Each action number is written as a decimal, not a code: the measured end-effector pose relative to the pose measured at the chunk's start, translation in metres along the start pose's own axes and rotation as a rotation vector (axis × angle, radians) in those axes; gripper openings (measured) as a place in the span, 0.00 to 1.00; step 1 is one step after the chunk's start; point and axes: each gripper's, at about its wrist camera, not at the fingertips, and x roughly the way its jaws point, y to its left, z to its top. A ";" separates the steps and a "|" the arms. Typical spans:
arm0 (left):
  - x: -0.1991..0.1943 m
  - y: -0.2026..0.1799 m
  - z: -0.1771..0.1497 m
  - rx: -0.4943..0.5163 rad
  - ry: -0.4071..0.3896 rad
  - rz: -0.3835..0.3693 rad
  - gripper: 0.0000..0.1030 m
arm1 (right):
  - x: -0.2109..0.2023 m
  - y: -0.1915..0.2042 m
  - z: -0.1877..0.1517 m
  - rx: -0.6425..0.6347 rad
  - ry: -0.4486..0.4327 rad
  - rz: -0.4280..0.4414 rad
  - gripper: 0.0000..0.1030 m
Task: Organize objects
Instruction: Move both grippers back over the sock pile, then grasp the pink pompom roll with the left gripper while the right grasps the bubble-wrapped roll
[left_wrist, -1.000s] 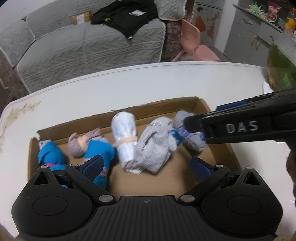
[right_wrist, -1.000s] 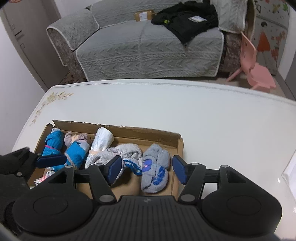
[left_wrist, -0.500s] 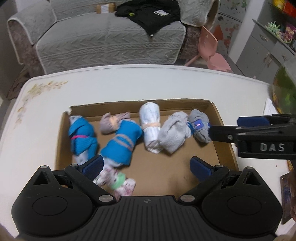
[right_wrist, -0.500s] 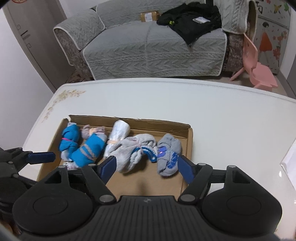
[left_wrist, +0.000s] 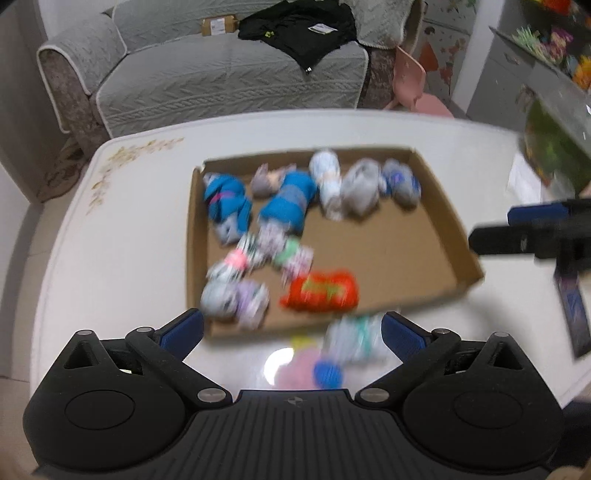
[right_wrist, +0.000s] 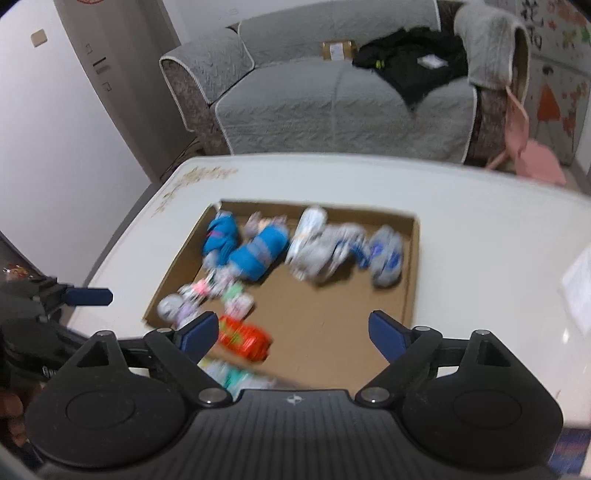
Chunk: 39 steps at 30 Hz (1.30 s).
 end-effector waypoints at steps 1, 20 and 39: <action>0.000 -0.002 -0.011 0.018 -0.003 0.009 1.00 | 0.002 0.002 -0.007 0.028 0.016 0.019 0.86; 0.071 -0.026 -0.074 0.260 -0.107 0.019 0.98 | 0.104 0.038 -0.047 0.212 0.212 -0.002 0.90; 0.090 -0.011 -0.075 0.187 -0.079 -0.055 0.47 | 0.120 0.031 -0.055 0.248 0.235 -0.038 0.57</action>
